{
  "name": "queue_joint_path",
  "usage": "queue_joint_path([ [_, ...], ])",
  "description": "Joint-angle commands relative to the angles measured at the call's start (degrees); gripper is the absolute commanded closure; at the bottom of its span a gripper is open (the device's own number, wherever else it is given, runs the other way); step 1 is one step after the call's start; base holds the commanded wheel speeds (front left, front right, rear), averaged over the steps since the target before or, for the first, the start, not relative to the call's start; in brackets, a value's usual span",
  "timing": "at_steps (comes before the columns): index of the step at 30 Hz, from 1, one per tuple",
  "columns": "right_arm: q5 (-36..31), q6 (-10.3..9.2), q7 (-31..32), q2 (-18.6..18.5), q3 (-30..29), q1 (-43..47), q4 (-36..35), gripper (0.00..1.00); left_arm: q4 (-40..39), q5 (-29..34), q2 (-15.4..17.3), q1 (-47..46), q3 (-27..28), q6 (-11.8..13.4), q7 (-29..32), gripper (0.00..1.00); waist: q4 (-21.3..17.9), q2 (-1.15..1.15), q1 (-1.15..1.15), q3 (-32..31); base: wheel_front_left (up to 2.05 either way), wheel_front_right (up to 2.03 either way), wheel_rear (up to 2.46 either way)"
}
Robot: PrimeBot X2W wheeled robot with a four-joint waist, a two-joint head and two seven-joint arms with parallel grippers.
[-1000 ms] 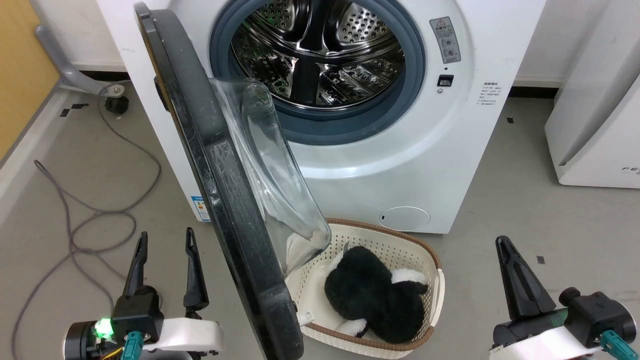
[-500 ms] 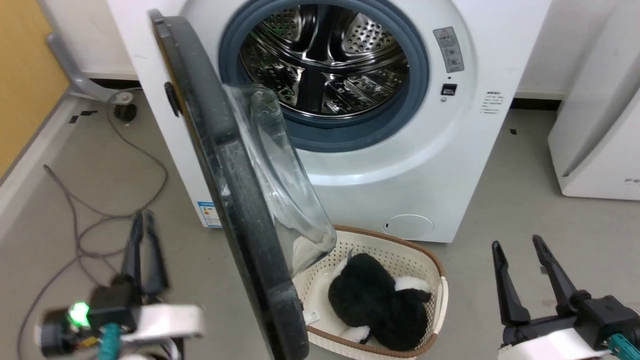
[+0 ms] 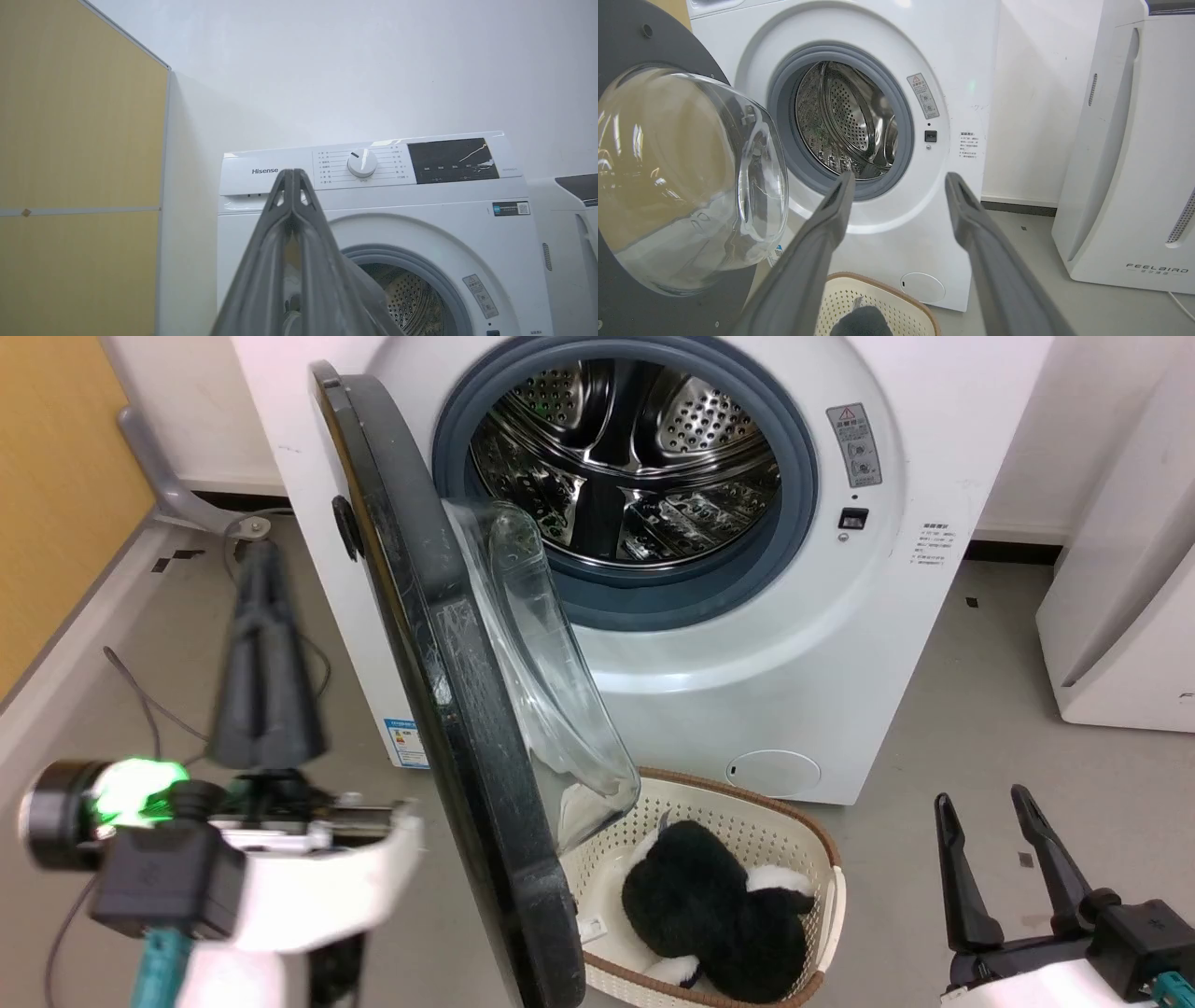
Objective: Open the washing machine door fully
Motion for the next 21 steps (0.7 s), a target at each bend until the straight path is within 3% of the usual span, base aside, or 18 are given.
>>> queue_joint_path([
  [1,0.58,0.05,-0.25,0.27,-0.15,1.09,-0.24,0.00,-1.86,0.46,-0.17,-1.20,-2.28,-1.17,-0.24,1.00,0.00,0.00,0.00,-0.12,0.00,0.00,0.00],
  [7,0.61,0.05,-0.25,0.28,-0.11,1.25,0.07,0.00,-5.18,0.89,-0.65,-1.75,-9.88,-4.21,-0.24,1.00,-0.05,0.00,0.00,-0.10,0.00,0.00,0.00],
  [21,0.89,0.05,-0.25,0.28,-0.38,1.35,1.29,0.00,-5.40,3.38,-0.44,0.81,-27.18,-8.52,-0.24,1.00,1.39,0.00,0.00,-0.41,0.00,0.00,0.00],
])
